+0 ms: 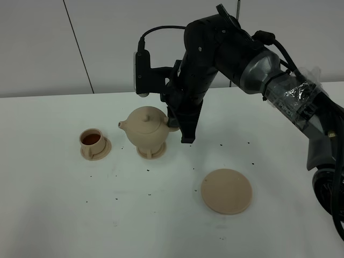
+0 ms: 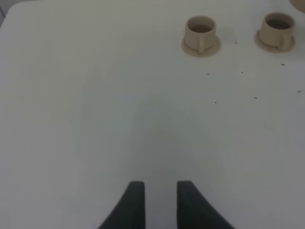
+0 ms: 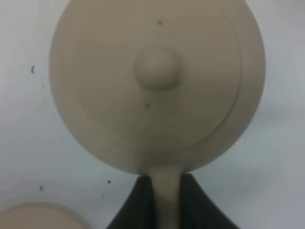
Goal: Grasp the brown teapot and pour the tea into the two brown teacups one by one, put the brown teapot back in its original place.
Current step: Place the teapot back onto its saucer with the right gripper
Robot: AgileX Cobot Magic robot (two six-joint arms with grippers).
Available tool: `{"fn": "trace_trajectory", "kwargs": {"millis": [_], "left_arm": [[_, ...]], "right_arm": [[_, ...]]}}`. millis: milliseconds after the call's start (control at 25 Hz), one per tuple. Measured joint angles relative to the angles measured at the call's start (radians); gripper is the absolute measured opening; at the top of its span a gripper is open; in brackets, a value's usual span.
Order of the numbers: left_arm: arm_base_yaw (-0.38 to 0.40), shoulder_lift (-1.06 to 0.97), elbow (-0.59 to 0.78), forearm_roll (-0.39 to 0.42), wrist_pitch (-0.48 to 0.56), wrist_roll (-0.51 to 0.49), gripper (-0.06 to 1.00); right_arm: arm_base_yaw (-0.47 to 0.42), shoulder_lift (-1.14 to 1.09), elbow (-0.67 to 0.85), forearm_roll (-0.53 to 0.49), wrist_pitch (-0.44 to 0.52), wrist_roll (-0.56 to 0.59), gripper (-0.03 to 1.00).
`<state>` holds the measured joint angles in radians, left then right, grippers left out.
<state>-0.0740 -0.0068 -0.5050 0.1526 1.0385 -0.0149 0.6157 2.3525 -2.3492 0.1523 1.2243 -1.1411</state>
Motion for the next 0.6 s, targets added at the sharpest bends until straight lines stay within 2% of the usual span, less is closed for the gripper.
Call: {"fn": "trace_trajectory", "kwargs": {"millis": [240, 440, 600], "left_arm": [[0.000, 0.000, 0.000, 0.000, 0.000, 0.000, 0.24], [0.000, 0.000, 0.000, 0.000, 0.000, 0.000, 0.24], [0.000, 0.000, 0.000, 0.000, 0.000, 0.000, 0.24]], "right_arm": [[0.000, 0.000, 0.000, 0.001, 0.001, 0.021, 0.10], [0.000, -0.007, 0.000, -0.019, 0.001, 0.128, 0.10], [0.000, -0.048, 0.002, -0.053, 0.003, 0.171, 0.10]]}}
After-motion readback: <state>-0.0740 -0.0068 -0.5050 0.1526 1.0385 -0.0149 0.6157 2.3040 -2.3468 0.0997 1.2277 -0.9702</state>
